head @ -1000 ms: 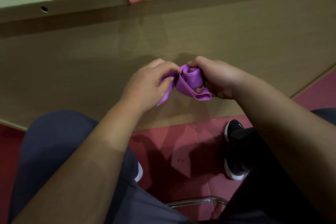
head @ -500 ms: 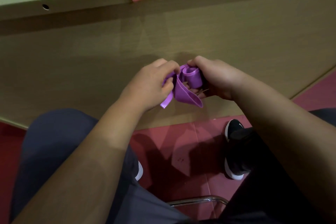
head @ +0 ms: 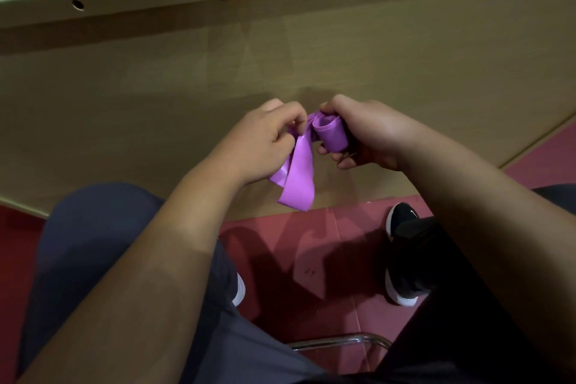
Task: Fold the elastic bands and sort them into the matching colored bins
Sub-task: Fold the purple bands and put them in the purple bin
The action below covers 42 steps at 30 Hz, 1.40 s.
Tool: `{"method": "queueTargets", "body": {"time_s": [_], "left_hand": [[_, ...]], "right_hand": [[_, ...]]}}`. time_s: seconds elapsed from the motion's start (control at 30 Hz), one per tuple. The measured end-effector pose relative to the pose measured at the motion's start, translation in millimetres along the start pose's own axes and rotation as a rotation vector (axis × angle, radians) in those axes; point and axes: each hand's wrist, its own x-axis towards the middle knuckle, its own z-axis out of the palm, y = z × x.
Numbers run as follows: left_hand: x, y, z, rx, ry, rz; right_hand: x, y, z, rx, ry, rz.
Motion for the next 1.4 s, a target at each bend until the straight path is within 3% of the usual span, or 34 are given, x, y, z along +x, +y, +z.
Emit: {"method": "queueTargets", "body": {"time_s": [0.23,0.47,0.73,1.07,1.4], "left_hand": [[-2,3,6,-0.061,0.084,-0.037],[-2,1,14,0.014,0.071,-0.074],[-1,2,18,-0.068,0.087,-0.202],[-2,4,19,-0.081,-0.048,-0.214],[-1,11,24,-0.137,-0.055,-0.267]], "right_hand": [[-1,-2,-1,0.013,0.035,0.012],[-1,-2,-3,-0.065,0.086,-0.004],[1,-1,-6,-0.135,0.1,-0.024],[3,2,0,-0.108,0.088,-0.017],[6,6,9,-0.1,0.146,-0.03]]}}
